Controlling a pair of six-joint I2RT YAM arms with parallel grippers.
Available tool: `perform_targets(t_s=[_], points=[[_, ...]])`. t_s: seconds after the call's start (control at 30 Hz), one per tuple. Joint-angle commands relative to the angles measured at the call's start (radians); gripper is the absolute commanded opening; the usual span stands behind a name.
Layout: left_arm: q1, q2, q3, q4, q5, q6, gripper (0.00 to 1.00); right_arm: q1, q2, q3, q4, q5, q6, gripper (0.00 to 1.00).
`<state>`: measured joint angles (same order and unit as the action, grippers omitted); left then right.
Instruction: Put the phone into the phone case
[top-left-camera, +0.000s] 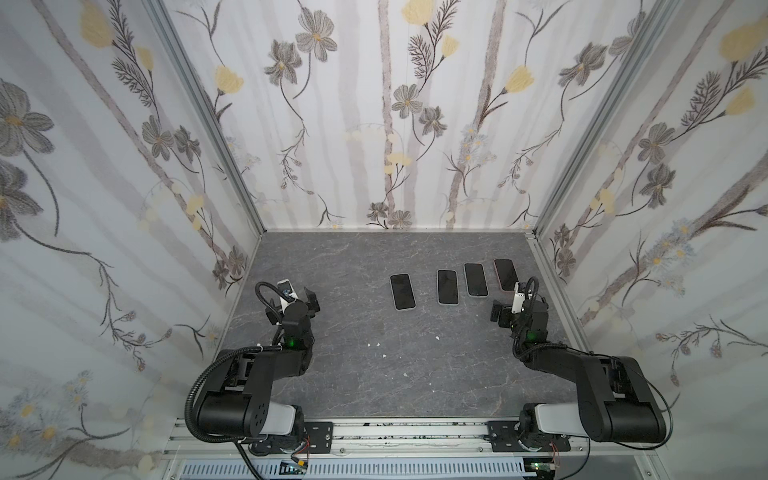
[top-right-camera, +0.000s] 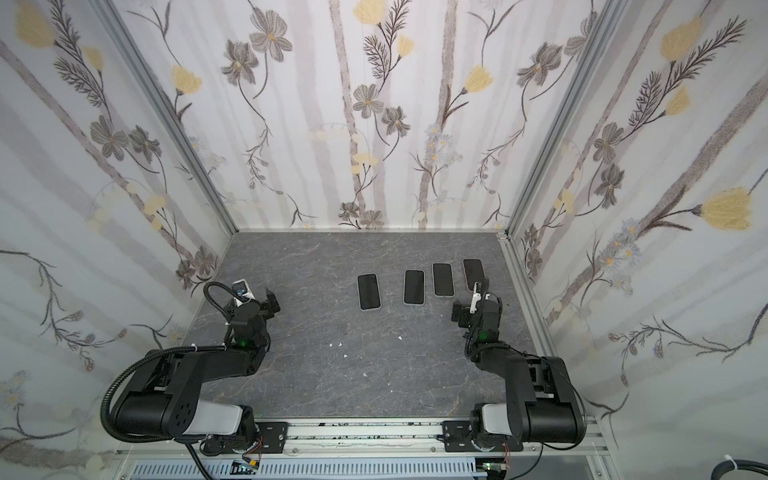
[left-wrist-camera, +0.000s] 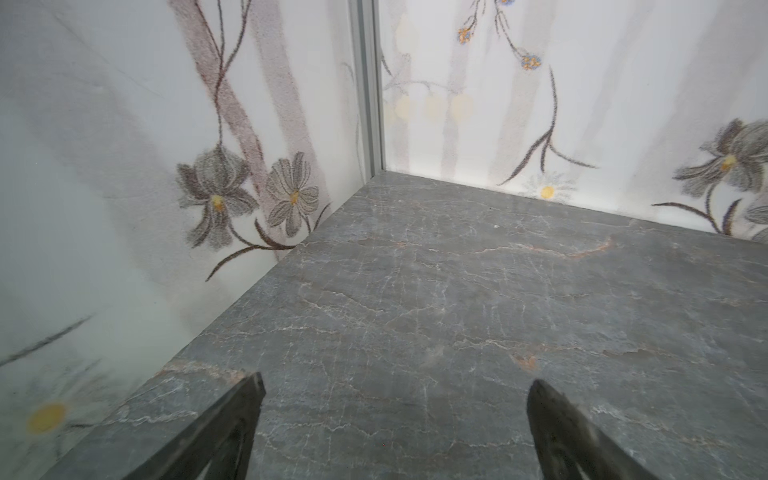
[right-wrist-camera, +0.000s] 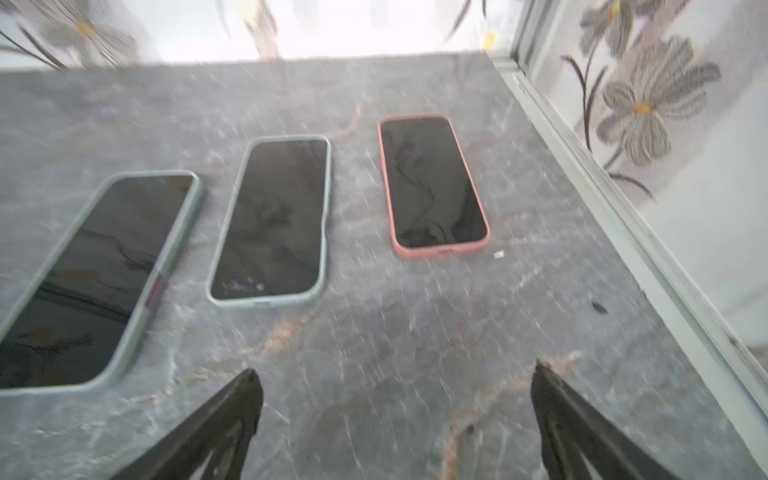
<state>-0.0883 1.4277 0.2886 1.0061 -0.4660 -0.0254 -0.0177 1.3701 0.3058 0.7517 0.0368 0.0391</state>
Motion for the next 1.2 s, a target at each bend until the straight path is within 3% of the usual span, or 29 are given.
perform_targets(t_s=[0.0, 0.1, 0.17, 0.23, 0.27, 0.33, 0.47, 1.17], points=[[0.045, 0.02, 0.023, 0.064, 0.199, -0.041, 1.0, -0.045, 0.031, -0.043, 0.358, -0.246, 0.003, 1.0], [0.088, 0.067, -0.043, 0.231, 0.372, -0.058, 1.0, -0.054, 0.111, -0.085, 0.517, -0.326, -0.017, 1.0], [0.094, 0.135, -0.102, 0.407, 0.421, -0.052, 1.0, -0.052, 0.146, -0.121, 0.608, -0.359, -0.036, 1.0], [0.095, 0.166, -0.14, 0.523, 0.455, -0.04, 1.0, -0.065, 0.155, -0.14, 0.655, -0.269, 0.024, 0.99], [0.095, 0.15, -0.139, 0.488, 0.44, -0.043, 1.0, -0.064, 0.151, -0.133, 0.635, -0.206, 0.036, 1.0], [0.088, 0.16, -0.112, 0.464, 0.3, -0.082, 1.0, -0.04, 0.148, -0.122, 0.608, -0.131, 0.035, 1.0], [0.035, 0.159, -0.065, 0.369, 0.175, -0.057, 1.0, -0.027, 0.144, -0.118, 0.594, -0.101, 0.029, 1.0], [0.03, 0.162, -0.063, 0.369, 0.177, -0.049, 1.0, -0.022, 0.144, -0.115, 0.585, -0.092, 0.022, 0.99]])
